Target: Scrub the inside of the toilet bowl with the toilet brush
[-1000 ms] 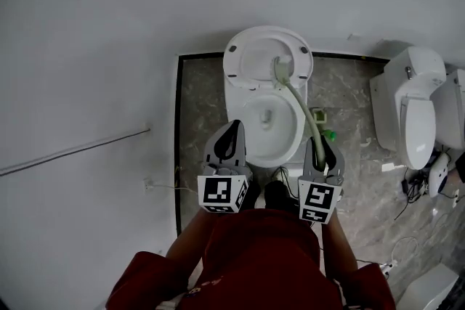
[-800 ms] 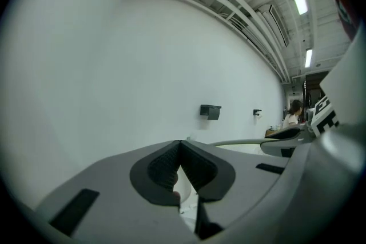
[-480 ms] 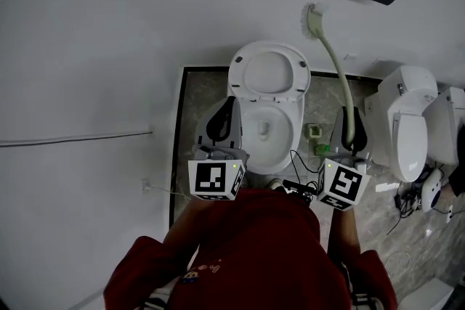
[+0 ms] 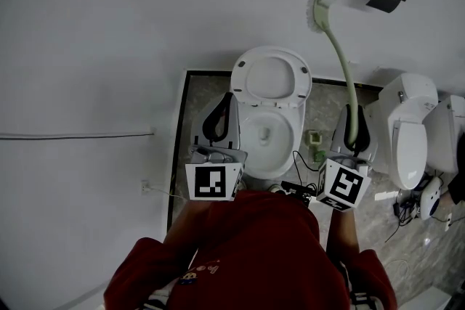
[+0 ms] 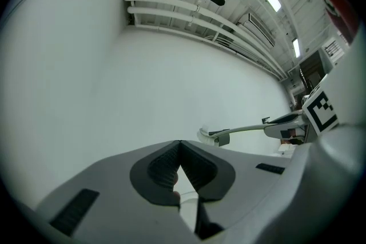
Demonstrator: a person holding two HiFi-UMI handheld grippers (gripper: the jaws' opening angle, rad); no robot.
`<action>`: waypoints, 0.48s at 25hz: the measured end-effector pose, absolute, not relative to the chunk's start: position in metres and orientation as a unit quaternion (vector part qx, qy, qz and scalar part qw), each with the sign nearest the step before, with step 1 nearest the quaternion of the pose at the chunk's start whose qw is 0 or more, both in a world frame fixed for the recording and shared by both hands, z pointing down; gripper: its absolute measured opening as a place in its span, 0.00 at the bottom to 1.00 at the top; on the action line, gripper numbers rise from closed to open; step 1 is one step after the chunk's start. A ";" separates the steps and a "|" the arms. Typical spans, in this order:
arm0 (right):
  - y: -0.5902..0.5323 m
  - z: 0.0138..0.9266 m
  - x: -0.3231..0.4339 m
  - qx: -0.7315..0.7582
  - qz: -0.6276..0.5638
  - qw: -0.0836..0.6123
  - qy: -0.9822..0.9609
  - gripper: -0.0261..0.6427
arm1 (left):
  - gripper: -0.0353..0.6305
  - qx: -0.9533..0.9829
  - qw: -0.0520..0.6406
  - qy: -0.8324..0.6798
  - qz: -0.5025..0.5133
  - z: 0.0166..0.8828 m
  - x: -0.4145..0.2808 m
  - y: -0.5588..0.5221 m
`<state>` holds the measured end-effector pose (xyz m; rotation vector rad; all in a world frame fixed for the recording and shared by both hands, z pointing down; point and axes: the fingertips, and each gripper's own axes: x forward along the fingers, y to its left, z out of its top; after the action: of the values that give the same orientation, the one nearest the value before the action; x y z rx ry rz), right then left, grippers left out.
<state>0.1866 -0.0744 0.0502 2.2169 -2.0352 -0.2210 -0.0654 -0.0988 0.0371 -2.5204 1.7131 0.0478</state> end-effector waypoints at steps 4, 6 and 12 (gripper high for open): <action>-0.072 0.052 0.181 0.733 -0.080 0.069 -0.672 0.20 | 0.06 -0.826 0.050 0.561 0.020 0.041 -0.073 -0.094; -0.071 0.054 0.181 0.731 -0.081 0.069 -0.674 0.20 | 0.06 -0.825 0.045 0.563 0.019 0.042 -0.073 -0.092; -0.069 0.053 0.178 0.724 -0.090 0.074 -0.680 0.20 | 0.06 -0.826 0.048 0.561 0.018 0.043 -0.073 -0.087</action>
<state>0.1782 -0.0688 0.0532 2.1723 -2.0429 -0.2707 -0.0735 -0.0873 0.0430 -2.5179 1.7117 0.0546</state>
